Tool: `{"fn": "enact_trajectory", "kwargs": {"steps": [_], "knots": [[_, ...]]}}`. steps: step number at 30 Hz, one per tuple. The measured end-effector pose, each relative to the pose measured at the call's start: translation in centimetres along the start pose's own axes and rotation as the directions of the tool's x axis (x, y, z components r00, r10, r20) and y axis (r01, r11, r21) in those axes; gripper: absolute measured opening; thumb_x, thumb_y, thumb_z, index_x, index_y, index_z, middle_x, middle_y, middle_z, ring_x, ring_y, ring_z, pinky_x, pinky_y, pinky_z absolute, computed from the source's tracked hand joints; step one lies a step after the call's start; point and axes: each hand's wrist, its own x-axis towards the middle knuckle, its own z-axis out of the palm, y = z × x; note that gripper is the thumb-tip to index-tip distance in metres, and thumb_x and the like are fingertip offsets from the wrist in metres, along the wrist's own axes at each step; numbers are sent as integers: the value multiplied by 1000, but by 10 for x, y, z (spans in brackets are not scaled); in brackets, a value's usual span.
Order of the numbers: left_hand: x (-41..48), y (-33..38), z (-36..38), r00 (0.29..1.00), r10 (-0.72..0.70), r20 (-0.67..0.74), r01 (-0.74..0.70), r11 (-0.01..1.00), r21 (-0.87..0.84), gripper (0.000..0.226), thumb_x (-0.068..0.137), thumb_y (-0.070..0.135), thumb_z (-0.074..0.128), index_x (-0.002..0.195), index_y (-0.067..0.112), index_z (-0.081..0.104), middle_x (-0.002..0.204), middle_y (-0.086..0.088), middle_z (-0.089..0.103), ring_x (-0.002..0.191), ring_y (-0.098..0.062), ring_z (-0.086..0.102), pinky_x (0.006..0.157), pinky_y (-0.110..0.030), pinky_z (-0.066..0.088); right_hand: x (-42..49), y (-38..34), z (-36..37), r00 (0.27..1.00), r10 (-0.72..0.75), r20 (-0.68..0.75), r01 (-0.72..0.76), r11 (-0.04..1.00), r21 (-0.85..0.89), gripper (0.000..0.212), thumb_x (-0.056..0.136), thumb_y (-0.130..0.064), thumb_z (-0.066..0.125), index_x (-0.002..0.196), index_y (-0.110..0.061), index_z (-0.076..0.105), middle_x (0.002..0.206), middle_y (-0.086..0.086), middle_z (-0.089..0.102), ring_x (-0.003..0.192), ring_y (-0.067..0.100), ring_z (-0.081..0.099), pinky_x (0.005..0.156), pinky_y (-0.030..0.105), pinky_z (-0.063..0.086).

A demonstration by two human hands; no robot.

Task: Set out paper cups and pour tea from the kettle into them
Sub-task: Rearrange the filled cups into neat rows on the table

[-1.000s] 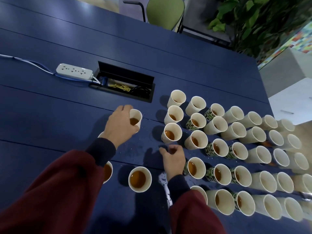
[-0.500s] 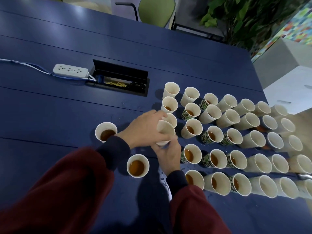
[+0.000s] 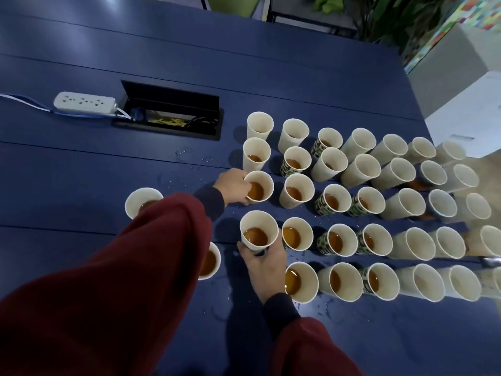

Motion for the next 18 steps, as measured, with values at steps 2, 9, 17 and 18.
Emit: {"fn": "enact_trajectory", "kwargs": {"steps": [2,9,17,18], "knots": [[-1,3,4,1000,-22,16,23,1000,-17,22,82,10,65,103,9,72,97,-14,75,89,-30,74,86,-46,60,-1,0,-1,1000,5,9,-5,1000,1,43,77,-22,83,111,-23,55,101,-11,66,96,6,63,81,15,48],[-8,8,5,993,-110,33,112,989,-98,33,80,28,68,103,4,66,92,-13,76,83,-28,75,90,-45,59,-5,-4,0,999,6,52,-5,1000,-18,45,80,-22,82,116,-23,54,105,-11,66,99,4,63,81,10,46],[-57,5,-20,990,1,-144,43,952,303,35,95,45,56,83,12,56,80,-10,57,80,-25,57,80,-40,49,0,6,8,999,18,-28,-18,999,-28,43,77,-24,85,110,-22,58,103,-7,65,97,7,63,84,18,49],[-65,0,-23,991,7,-137,42,936,350,34,94,45,58,90,12,60,87,-9,61,86,-25,58,86,-40,49,1,9,11,999,20,-46,-22,999,-38,43,76,-26,85,109,-23,58,103,-5,64,97,8,62,85,23,50]]}}
